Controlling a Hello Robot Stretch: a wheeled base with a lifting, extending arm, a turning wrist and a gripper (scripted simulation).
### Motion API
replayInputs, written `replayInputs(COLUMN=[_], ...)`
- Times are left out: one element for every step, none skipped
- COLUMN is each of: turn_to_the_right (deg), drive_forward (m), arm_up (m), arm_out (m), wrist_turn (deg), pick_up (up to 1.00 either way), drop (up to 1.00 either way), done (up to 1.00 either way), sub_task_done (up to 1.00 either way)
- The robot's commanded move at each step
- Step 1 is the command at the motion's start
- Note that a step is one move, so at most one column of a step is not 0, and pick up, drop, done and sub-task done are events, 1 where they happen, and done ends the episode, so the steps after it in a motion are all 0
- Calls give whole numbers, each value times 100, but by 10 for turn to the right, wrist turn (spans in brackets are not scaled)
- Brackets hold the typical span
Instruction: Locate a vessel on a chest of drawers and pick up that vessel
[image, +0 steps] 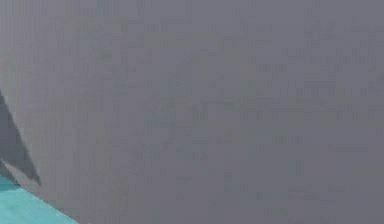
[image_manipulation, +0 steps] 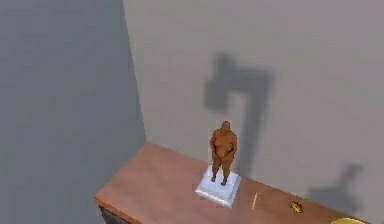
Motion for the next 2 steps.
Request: replayInputs(turn_to_the_right=[-450,-180], drive_forward=[0,0], arm_up=[0,0], arm_out=[0,0], wrist_turn=[0,0], pick_up=[0,0], drop=[0,0], done=[0,0], sub_task_done=[0,0])
